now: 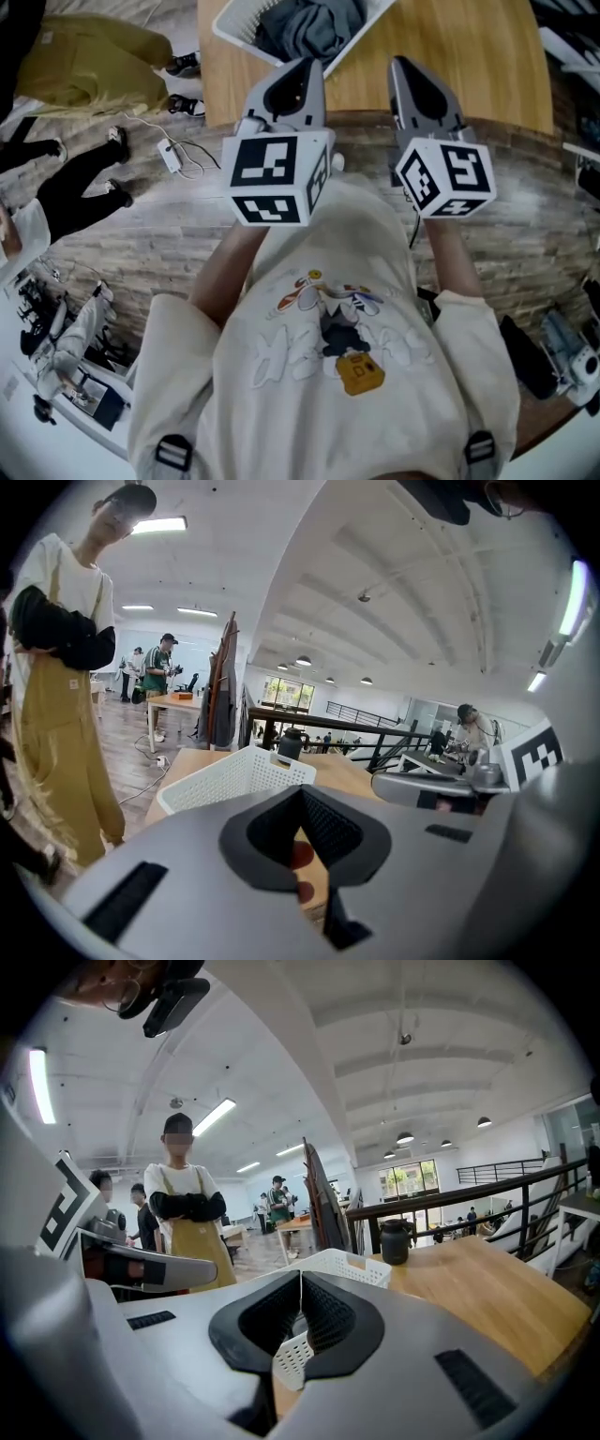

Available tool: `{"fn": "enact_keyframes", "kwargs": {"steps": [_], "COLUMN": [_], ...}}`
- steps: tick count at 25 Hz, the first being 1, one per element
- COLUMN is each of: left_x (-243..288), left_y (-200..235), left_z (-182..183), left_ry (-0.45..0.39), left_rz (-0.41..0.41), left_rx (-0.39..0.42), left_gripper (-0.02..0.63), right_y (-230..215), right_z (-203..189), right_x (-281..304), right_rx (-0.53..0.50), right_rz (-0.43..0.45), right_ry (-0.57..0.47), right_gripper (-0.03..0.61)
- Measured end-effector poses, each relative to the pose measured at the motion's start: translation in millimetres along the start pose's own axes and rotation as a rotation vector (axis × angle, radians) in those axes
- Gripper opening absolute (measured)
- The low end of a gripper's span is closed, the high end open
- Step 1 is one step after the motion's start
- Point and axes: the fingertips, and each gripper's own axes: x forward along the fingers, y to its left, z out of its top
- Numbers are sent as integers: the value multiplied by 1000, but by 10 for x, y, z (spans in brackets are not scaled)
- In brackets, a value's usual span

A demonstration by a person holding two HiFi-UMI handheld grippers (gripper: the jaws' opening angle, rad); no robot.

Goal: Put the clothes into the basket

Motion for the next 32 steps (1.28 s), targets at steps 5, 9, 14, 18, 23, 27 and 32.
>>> {"fn": "enact_keyframes", "kwargs": {"steps": [5,9,14,18,23,27,32], "left_x": [-107,-185,-378,-561,-908,-1149,-1375], "left_y": [-254,-183,-77,31,221,368,466], "left_z": [-58,-105,-197,-302,-469,-548,-582], "left_ry": [0,16,12,19,27,23,-3], "left_rz": [-1,10,22,26,23,13,-11], "left_rx": [15,0,-28,-58,-91,-111,-97], "left_gripper": [2,1,2,2,2,0,0], "right_y": [-67,-60,23,210,690,1027,1392], "right_z": [-34,-97,-206,-280,-370,-398,-412], "right_x": [-274,-284,-318,-311,-380,-422,-465], "right_rx": [33,53,63,71,36,22,-17], "right_rz": [22,27,20,24,56,64,65], "right_ry": [-9,9,23,29,43,40,38], "right_gripper": [25,25,25,25,25,25,25]}}
